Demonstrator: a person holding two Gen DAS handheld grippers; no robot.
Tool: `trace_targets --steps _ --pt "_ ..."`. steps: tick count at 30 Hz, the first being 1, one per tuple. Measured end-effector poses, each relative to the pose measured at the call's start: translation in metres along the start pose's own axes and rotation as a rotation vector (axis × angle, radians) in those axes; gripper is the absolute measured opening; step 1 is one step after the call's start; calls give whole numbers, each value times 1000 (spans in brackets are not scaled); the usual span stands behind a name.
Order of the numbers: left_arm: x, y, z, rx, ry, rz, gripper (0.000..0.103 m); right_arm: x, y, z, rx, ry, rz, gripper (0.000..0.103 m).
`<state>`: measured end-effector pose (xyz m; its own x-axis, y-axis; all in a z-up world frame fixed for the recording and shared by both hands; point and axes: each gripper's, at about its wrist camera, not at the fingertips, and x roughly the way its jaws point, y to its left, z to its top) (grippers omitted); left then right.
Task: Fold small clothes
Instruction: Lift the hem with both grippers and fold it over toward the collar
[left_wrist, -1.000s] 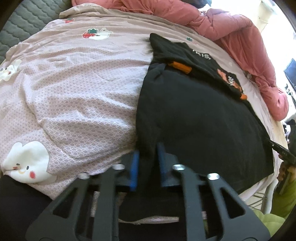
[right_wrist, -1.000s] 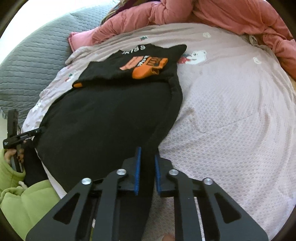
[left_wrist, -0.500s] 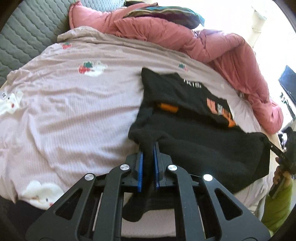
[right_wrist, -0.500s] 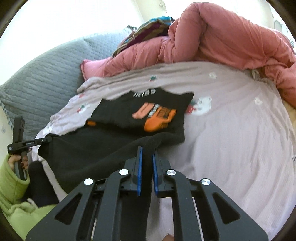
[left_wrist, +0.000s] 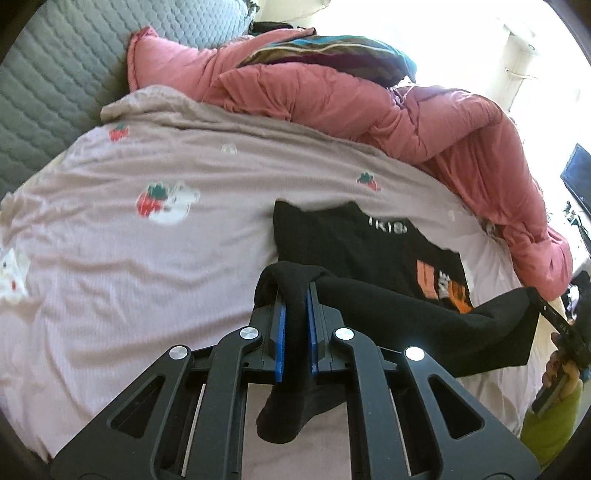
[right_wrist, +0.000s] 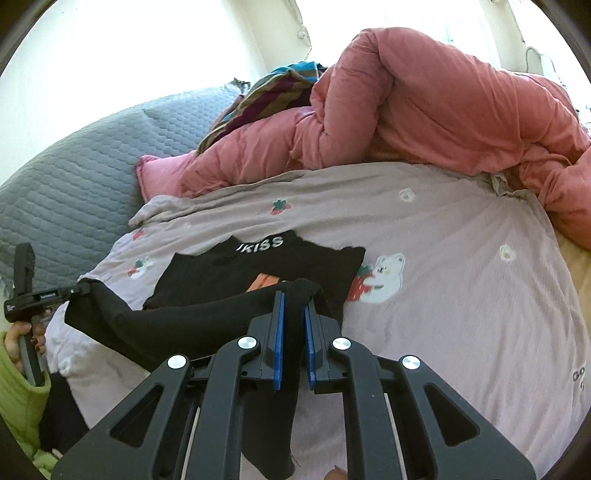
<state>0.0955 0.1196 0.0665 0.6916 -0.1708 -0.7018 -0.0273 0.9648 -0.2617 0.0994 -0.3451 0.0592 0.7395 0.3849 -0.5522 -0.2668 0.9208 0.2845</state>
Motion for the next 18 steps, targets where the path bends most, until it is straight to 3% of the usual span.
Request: trace_targets --steps 9,18 --pt "45 -9 37 30 -17 59 3 43 -21 13 66 42 -57 9" --pt "95 3 31 -8 34 77 4 86 -31 10 95 109 -113 9"
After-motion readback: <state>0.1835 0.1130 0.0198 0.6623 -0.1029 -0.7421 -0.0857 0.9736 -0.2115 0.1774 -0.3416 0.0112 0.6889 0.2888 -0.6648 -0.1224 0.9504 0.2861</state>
